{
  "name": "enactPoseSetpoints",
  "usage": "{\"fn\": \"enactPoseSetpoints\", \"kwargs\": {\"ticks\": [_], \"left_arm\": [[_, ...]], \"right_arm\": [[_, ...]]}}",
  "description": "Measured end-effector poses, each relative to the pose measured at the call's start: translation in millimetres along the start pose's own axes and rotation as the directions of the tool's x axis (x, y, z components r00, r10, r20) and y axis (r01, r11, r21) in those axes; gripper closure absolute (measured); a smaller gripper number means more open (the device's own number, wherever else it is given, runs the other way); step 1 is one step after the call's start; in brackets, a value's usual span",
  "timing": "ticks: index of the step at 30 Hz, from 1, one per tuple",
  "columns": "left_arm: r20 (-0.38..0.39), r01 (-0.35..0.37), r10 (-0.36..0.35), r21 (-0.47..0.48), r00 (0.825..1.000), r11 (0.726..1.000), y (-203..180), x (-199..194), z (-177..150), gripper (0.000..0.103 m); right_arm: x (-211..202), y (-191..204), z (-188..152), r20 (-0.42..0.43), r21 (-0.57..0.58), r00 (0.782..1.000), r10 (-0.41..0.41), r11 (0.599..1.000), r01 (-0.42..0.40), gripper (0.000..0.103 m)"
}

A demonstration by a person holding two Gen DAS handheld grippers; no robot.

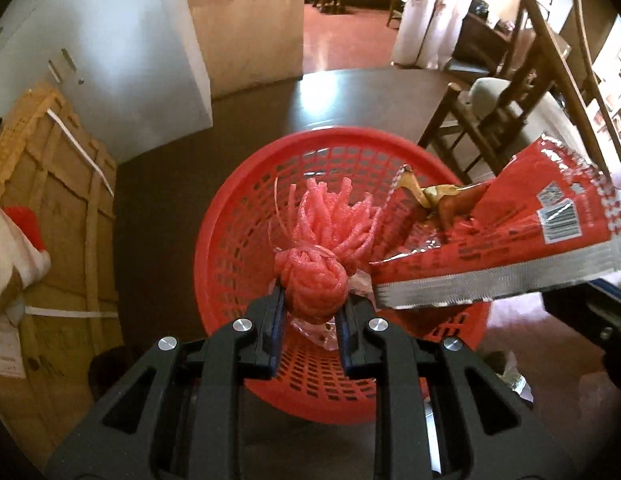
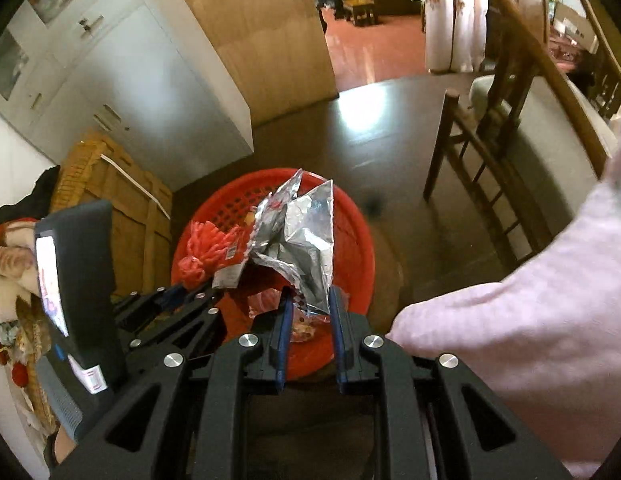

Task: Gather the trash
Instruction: 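Open both tools to drop the snack bag and mesh net into the basket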

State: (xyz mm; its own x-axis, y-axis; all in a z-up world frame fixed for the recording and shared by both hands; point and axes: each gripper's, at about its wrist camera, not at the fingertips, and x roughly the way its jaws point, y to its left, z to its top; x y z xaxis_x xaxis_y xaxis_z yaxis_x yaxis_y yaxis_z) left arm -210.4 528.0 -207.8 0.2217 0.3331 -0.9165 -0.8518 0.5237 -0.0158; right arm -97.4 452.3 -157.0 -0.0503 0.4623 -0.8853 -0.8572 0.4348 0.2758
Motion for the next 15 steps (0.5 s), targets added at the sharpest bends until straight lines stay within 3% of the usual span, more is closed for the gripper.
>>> {"fn": "enactPoseSetpoints", "kwargs": {"ticks": [5, 7, 9, 12, 15], "left_arm": [[-0.028, -0.010, 0.009, -0.008, 1.000, 1.000, 6, 15, 3, 0.075], [-0.033, 0.002, -0.002, -0.008, 0.999, 1.000, 5, 18, 4, 0.063], [-0.033, 0.005, -0.006, -0.015, 0.999, 1.000, 4, 17, 4, 0.038], [-0.011, -0.009, 0.009, 0.002, 1.000, 1.000, 1, 11, 4, 0.026], [0.008, -0.025, 0.025, 0.012, 1.000, 1.000, -2, 3, 3, 0.022]], "right_arm": [[15, -1, 3, -0.041, 0.007, 0.999, -0.001, 1.000, 0.001, 0.077], [16, -3, 2, -0.040, -0.001, 0.999, -0.008, 1.000, 0.008, 0.076], [13, -4, 0, -0.039, -0.004, 0.999, -0.010, 1.000, 0.009, 0.076], [5, -9, 0, -0.022, 0.004, 1.000, 0.007, 1.000, -0.007, 0.070], [-10, -11, -1, 0.008, -0.005, 1.000, 0.010, 1.000, -0.010, 0.069]]}}
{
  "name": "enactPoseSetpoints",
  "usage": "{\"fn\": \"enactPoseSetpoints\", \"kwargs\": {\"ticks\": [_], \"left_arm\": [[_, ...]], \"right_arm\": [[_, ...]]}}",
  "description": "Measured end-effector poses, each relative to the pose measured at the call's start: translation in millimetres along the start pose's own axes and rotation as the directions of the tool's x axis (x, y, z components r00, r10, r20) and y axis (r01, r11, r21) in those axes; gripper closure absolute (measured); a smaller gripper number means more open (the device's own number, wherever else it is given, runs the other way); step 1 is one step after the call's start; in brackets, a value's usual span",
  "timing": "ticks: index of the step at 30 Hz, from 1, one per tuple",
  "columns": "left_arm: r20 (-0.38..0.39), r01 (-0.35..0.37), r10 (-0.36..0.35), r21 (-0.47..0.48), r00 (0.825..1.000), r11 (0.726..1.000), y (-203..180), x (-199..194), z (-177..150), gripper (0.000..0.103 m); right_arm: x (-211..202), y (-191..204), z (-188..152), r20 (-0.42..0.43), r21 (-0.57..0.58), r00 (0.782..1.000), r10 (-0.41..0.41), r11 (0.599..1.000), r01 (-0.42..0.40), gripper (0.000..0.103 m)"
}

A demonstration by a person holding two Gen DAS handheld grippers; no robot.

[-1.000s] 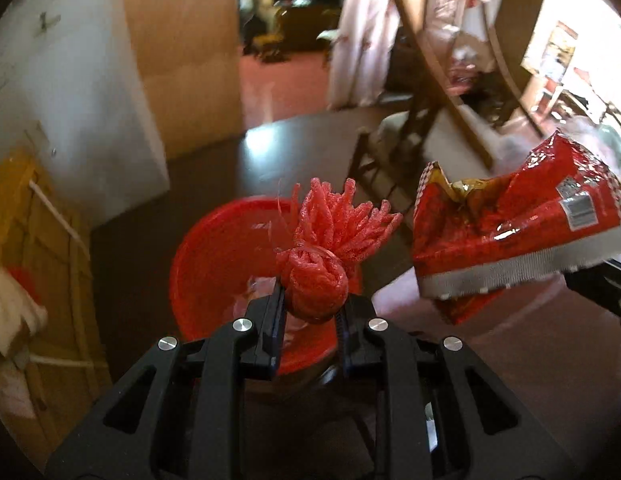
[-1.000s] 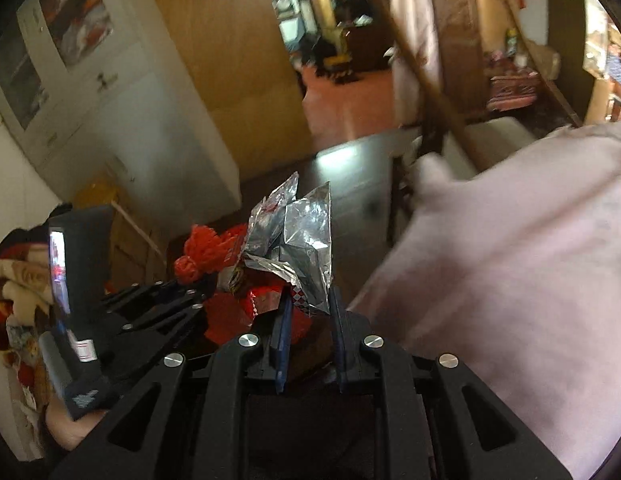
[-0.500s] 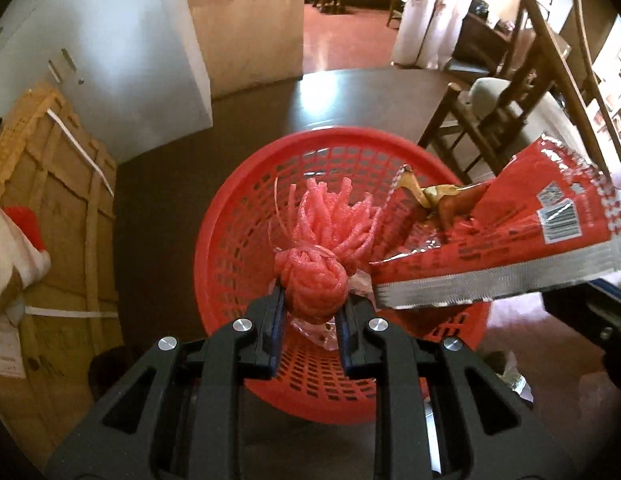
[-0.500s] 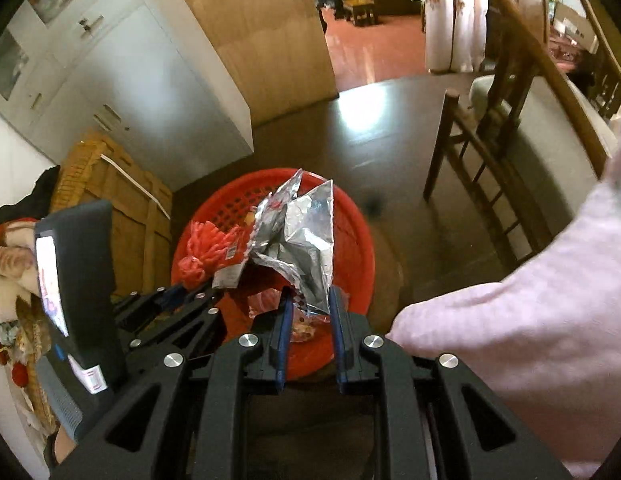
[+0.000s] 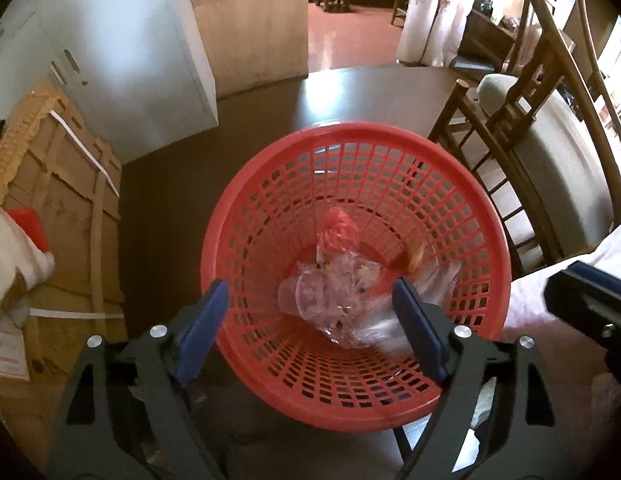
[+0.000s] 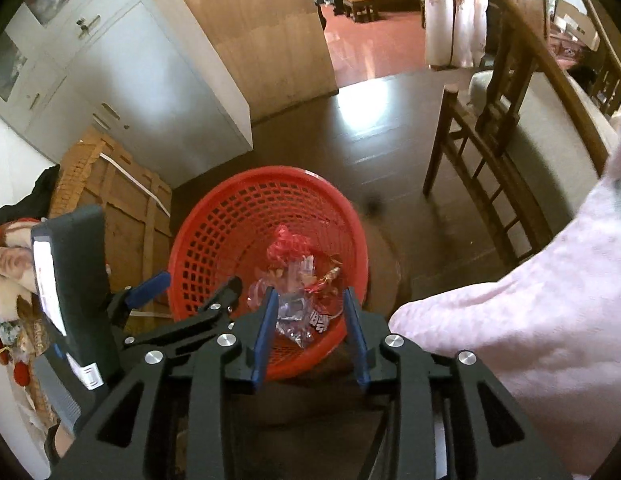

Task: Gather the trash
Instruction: 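Open both tools to drop the snack bag and mesh net into the basket, then swing both open tools back toward the table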

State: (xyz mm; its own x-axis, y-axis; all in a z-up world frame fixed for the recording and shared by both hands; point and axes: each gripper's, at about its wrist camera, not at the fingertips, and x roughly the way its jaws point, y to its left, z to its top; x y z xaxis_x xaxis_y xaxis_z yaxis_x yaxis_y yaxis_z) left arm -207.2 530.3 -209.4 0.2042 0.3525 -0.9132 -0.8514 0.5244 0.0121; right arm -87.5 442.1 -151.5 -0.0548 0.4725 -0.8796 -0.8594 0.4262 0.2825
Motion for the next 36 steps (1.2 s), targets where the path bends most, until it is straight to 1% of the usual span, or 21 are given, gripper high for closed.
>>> {"fn": "enactPoseSetpoints", "kwargs": {"ticks": [2, 4, 6, 7, 8, 9, 10, 11, 12, 16, 19, 21, 22, 24, 30, 31, 33, 34, 36], "left_arm": [[0.000, 0.005, -0.005, -0.006, 1.000, 1.000, 0, -4, 0, 0.022], [0.000, 0.010, -0.010, -0.019, 1.000, 1.000, 1, -10, -1, 0.022], [0.013, 0.014, -0.014, -0.017, 1.000, 1.000, -1, -18, -2, 0.021], [0.020, 0.013, -0.013, -0.015, 1.000, 1.000, -2, -22, -1, 0.021], [0.034, 0.013, -0.012, -0.010, 0.999, 1.000, -5, -30, -2, 0.019], [0.039, 0.013, -0.013, -0.008, 0.999, 1.000, -6, -34, -2, 0.017], [0.048, 0.017, -0.017, -0.008, 0.999, 1.000, -9, -42, -2, 0.016], [0.057, 0.023, -0.023, -0.009, 0.998, 1.000, -11, -47, -2, 0.016], [0.069, 0.032, -0.032, -0.006, 0.997, 0.999, -14, -55, -2, 0.015], [0.131, 0.049, -0.051, 0.017, 0.990, 0.999, -28, -90, -2, 0.011], [0.169, 0.064, -0.068, 0.030, 0.983, 0.998, -39, -113, -2, 0.007], [0.195, 0.077, -0.084, 0.045, 0.977, 0.996, -49, -129, -3, 0.007], [0.203, 0.073, -0.083, 0.057, 0.976, 0.996, -56, -136, -3, 0.007], [0.217, 0.071, -0.085, 0.072, 0.972, 0.995, -67, -146, -5, 0.007], [0.257, 0.119, -0.153, 0.142, 0.954, 0.983, -109, -186, -18, 0.007], [0.262, 0.131, -0.170, 0.159, 0.950, 0.979, -116, -193, -20, 0.007], [0.274, 0.157, -0.211, 0.206, 0.938, 0.966, -137, -210, -27, 0.007], [0.284, 0.172, -0.239, 0.241, 0.929, 0.955, -152, -221, -31, 0.007], [0.299, 0.192, -0.283, 0.299, 0.911, 0.935, -173, -236, -39, 0.007]], "right_arm": [[-14, -1, -2, 0.022, -0.001, 1.000, 0.012, 1.000, -0.012, 0.068], [-29, -2, -5, 0.048, -0.006, 0.999, 0.023, 1.000, -0.023, 0.062], [-52, 0, -10, 0.086, -0.019, 0.996, 0.025, 1.000, -0.023, 0.052], [-60, 0, -12, 0.099, -0.023, 0.995, 0.024, 0.999, -0.022, 0.050], [-71, -1, -16, 0.116, -0.032, 0.993, 0.026, 0.999, -0.022, 0.045], [-80, -1, -19, 0.129, -0.042, 0.991, 0.026, 0.999, -0.020, 0.036], [-89, -2, -22, 0.142, -0.053, 0.990, 0.023, 0.998, -0.016, 0.033], [-101, -2, -26, 0.165, -0.063, 0.986, 0.020, 0.998, -0.010, 0.027], [-112, -4, -30, 0.185, -0.068, 0.983, 0.018, 0.998, -0.006, 0.024], [-156, -13, -44, 0.261, -0.059, 0.965, -0.005, 0.998, 0.021, 0.016], [-193, -30, -62, 0.333, -0.027, 0.942, -0.041, 0.998, 0.053, 0.010], [-219, -46, -76, 0.376, 0.003, 0.924, -0.066, 0.998, 0.070, 0.008], [-226, -51, -81, 0.387, 0.014, 0.919, -0.078, 0.997, 0.079, 0.007], [-251, -70, -98, 0.422, 0.056, 0.898, -0.125, 0.992, 0.112, 0.006], [-306, -128, -150, 0.484, 0.210, 0.845, -0.226, 0.968, 0.138, 0.006], [-314, -138, -160, 0.490, 0.238, 0.837, -0.246, 0.961, 0.143, 0.006], [-334, -160, -183, 0.498, 0.308, 0.810, -0.310, 0.936, 0.168, 0.006], [-339, -166, -191, 0.501, 0.330, 0.801, -0.329, 0.928, 0.175, 0.006], [-356, -186, -212, 0.501, 0.393, 0.775, -0.385, 0.899, 0.193, 0.006]]}}
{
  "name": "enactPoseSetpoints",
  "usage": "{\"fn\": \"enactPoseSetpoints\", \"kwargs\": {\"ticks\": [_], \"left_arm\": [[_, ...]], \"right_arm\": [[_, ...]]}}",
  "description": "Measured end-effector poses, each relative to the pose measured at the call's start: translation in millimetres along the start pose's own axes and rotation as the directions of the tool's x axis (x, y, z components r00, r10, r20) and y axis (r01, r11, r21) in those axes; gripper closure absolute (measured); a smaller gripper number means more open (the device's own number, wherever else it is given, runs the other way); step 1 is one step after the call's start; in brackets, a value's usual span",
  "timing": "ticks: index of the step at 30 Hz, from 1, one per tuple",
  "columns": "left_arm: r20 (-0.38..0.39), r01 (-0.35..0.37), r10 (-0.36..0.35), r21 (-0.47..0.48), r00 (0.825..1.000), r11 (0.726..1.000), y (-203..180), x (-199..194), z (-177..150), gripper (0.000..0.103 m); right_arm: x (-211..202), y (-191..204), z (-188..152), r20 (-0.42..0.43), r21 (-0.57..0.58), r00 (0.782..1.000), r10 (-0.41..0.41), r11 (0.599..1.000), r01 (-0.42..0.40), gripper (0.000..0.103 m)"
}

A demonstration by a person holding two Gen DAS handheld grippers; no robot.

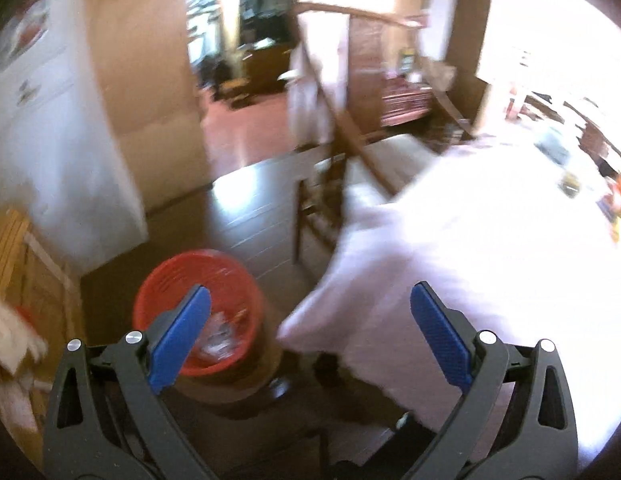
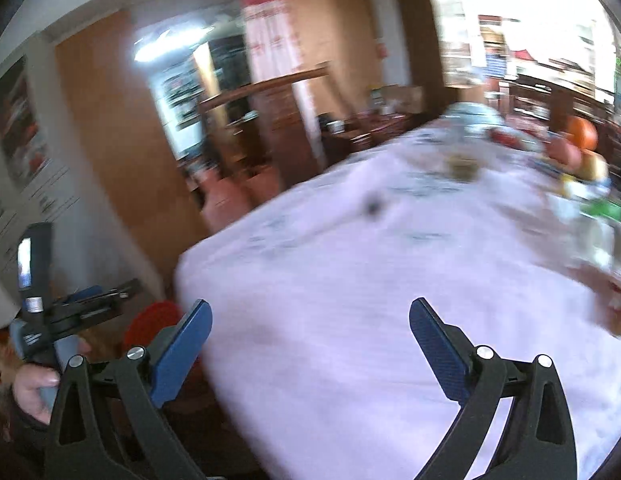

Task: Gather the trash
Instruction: 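Swing both open tools back toward the table, then close the right tool on the red and white Budweiser carton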

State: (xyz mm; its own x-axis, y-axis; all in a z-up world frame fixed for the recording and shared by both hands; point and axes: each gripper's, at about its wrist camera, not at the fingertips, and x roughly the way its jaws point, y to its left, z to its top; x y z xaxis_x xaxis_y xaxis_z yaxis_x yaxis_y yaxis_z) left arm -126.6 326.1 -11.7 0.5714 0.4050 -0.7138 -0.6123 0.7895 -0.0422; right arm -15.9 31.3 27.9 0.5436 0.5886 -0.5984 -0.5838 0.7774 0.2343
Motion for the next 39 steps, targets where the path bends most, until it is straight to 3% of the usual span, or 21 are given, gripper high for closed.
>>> {"fn": "enactPoseSetpoints", "kwargs": {"ticks": [4, 10, 16, 24, 30, 36, 39], "left_arm": [[0.031, 0.125, -0.130, 0.128, 0.991, 0.984, -71, -19, 4, 0.007], [0.003, 0.270, -0.282, 0.276, 0.959, 0.922, -177, -29, -2, 0.007], [-0.035, 0.356, -0.373, 0.388, 0.927, 0.850, -262, -32, -11, 0.007], [-0.071, 0.433, -0.452, 0.448, 0.889, 0.782, -334, -34, -18, 0.007], [-0.067, 0.466, -0.504, 0.498, 0.861, 0.731, -377, -40, -15, 0.007], [-0.077, 0.489, -0.527, 0.506, 0.846, 0.711, -412, -28, -7, 0.007], [-0.085, 0.506, -0.542, 0.501, 0.836, 0.702, -426, -25, 1, 0.007]], "right_arm": [[-31, -62, -7, 0.044, 0.128, 0.994, -0.102, 0.987, 0.096, 0.006], [-69, -146, -30, 0.042, 0.283, 0.964, -0.261, 0.929, 0.239, 0.006], [-95, -207, -43, 0.000, 0.360, 0.925, -0.381, 0.863, 0.356, 0.006], [-92, -258, -48, -0.115, 0.372, 0.887, -0.447, 0.808, 0.456, 0.006], [-68, -282, -39, -0.184, 0.399, 0.900, -0.394, 0.807, 0.435, 0.027], [-30, -294, -30, -0.271, 0.373, 0.872, -0.407, 0.791, 0.485, 0.043], [-17, -303, -31, -0.305, 0.382, 0.858, -0.414, 0.772, 0.508, 0.056]]}}
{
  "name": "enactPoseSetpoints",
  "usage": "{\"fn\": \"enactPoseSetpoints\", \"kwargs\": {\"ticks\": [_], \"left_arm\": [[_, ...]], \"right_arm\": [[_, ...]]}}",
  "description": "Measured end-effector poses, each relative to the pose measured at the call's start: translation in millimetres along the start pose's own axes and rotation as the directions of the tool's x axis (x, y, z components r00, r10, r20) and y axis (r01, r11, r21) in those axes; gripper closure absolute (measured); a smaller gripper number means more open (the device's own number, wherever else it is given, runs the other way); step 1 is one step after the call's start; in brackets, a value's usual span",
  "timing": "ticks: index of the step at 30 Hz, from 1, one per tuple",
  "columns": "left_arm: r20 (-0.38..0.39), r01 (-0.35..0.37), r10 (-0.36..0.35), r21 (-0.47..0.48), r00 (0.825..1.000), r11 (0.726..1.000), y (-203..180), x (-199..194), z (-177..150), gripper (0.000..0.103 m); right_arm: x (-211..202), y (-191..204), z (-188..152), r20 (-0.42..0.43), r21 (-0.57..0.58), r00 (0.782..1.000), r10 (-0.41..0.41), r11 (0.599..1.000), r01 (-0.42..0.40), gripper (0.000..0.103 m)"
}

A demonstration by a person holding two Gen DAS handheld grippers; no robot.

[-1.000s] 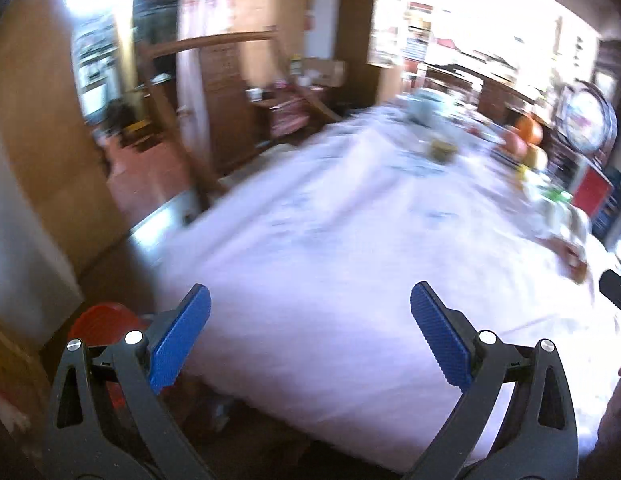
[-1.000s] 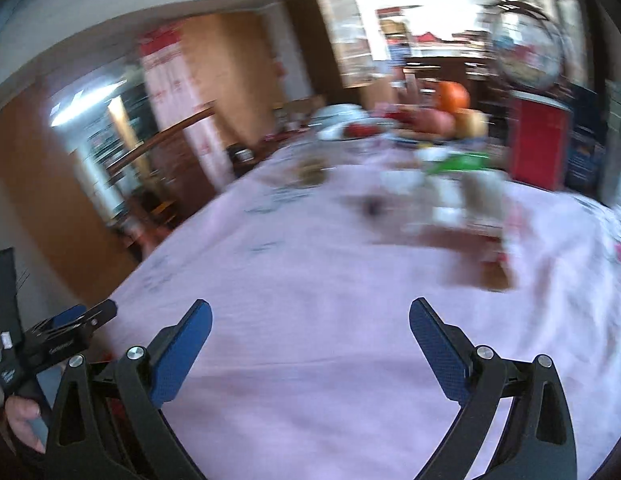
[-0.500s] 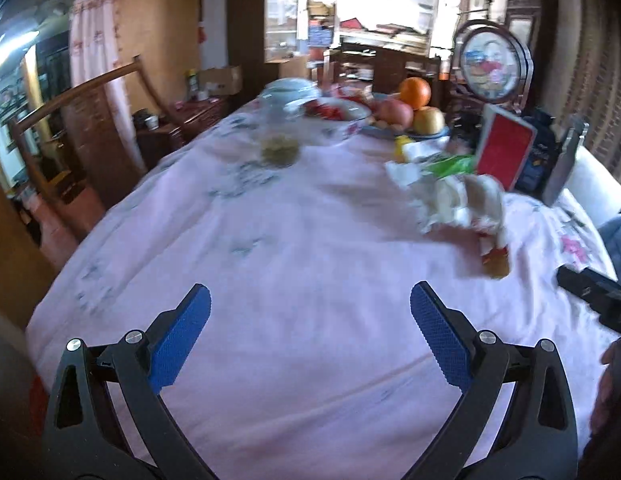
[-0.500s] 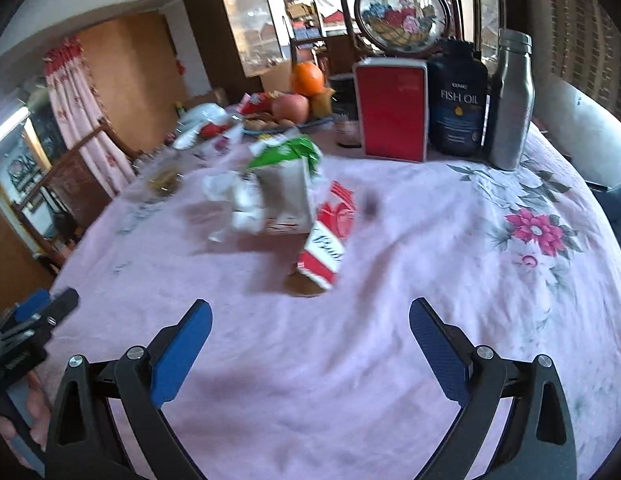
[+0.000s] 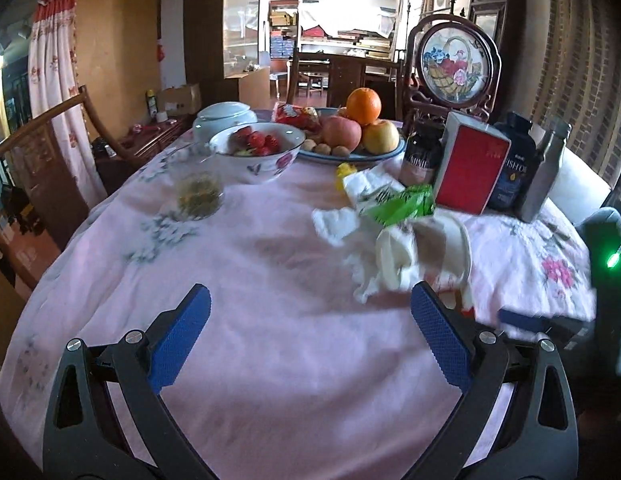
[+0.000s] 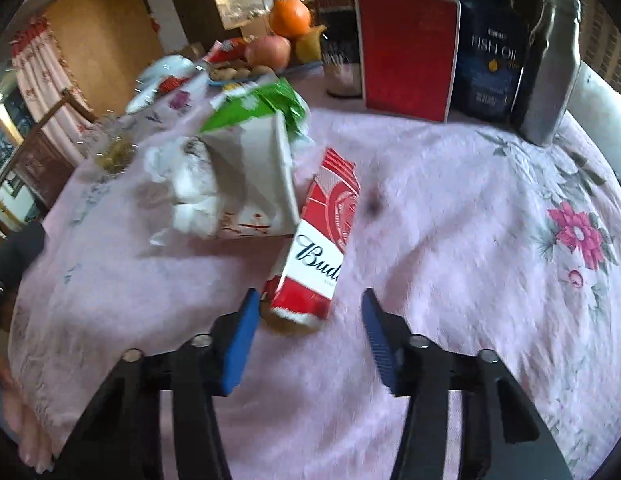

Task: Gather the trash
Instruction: 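Close the right tool on the red and white Budweiser carton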

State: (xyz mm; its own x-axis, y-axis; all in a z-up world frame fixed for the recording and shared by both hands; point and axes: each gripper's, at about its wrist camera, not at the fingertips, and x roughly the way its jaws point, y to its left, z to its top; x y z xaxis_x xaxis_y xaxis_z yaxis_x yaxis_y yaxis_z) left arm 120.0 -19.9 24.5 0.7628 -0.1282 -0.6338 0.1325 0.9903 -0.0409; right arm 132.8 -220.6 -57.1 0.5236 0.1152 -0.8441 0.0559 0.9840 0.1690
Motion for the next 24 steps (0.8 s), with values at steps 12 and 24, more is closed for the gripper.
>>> {"fn": "enactPoseSetpoints", "kwargs": {"ticks": [12, 24], "left_arm": [[0.013, 0.098, -0.098, 0.041, 0.995, 0.994, -19, 33, 4, 0.007], [-0.020, 0.135, -0.134, 0.043, 0.991, 0.990, -21, 45, -3, 0.007]], "right_arm": [[25, -3, 13, 0.011, 0.044, 0.999, -0.040, 0.998, 0.040, 0.065], [-17, -48, -9, 0.084, 0.197, 0.996, -0.028, 0.980, 0.011, 0.099]]}}
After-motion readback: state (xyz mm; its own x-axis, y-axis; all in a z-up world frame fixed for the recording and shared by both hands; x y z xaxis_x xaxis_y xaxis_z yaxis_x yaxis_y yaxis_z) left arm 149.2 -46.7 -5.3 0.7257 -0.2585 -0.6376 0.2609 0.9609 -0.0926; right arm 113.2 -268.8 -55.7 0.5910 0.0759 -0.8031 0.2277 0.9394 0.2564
